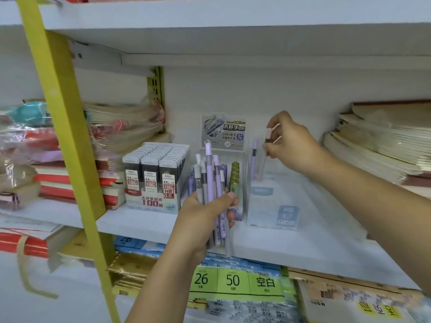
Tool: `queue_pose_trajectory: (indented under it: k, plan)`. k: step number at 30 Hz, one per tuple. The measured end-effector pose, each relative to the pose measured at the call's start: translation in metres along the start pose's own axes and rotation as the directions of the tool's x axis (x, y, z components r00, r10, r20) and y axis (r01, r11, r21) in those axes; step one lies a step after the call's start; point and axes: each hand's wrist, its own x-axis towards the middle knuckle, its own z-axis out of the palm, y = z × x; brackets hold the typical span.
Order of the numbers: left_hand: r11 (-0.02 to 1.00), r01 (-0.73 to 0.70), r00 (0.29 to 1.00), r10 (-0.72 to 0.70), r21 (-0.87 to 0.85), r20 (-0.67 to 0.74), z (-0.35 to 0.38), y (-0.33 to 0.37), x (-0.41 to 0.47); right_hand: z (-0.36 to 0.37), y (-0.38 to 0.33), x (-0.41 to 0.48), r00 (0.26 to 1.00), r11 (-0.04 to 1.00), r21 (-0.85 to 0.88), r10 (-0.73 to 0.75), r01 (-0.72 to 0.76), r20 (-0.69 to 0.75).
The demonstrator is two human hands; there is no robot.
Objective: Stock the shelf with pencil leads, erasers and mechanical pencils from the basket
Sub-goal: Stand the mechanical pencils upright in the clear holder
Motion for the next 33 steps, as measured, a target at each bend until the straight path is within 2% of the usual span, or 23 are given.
queue_pose_trajectory:
  k: [10,14,16,18,19,21,23,25,29,33]
  plan:
    - [0.999,0.002,0.999,-0.001,-0.032,0.032,-0.004,-0.002,0.001,0.015,0.009,0.001,0.999,1.0,-0.013,0.027,-0.027,0.024]
    - [1.0,0.004,0.999,-0.002,-0.028,0.05,-0.006,-0.002,-0.001,0.015,0.006,0.003,0.998,0.991,-0.132,0.03,-0.023,0.055]
    - [0.999,0.007,0.997,-0.005,-0.031,0.075,-0.007,0.0,-0.002,0.012,0.002,0.004,1.0,0.98,-0.198,0.01,-0.005,0.022]
    - [0.999,0.013,0.995,-0.009,-0.032,0.102,-0.008,0.002,-0.003,0.006,-0.006,-0.001,0.996,0.972,-0.235,-0.045,0.027,-0.072]
    - [0.999,0.015,0.994,-0.012,-0.03,0.113,-0.009,0.003,-0.004,0.003,-0.014,-0.007,0.991,0.976,-0.213,-0.07,0.044,-0.115]
    - [1.0,0.017,0.991,-0.014,-0.018,0.134,-0.008,0.004,-0.006,-0.002,-0.029,-0.025,0.993,0.998,-0.031,-0.059,0.056,-0.104]
    - [1.0,0.005,0.989,-0.007,0.011,0.147,-0.007,0.005,-0.009,0.0,-0.046,-0.048,0.999,0.98,0.199,-0.014,0.004,0.049]
    - [0.999,-0.007,0.987,0.001,0.031,0.159,-0.004,0.007,-0.013,0.006,-0.057,-0.065,0.98,0.941,0.322,0.04,-0.102,0.194]
    - [0.999,-0.015,0.98,0.007,0.036,0.201,0.001,0.01,-0.019,0.008,-0.069,-0.075,0.952,0.864,0.452,0.092,-0.222,0.293]
    - [1.0,-0.004,0.977,0.005,-0.006,0.213,0.0,0.011,-0.022,0.005,-0.072,-0.076,0.956,0.869,0.43,0.141,-0.244,0.258]
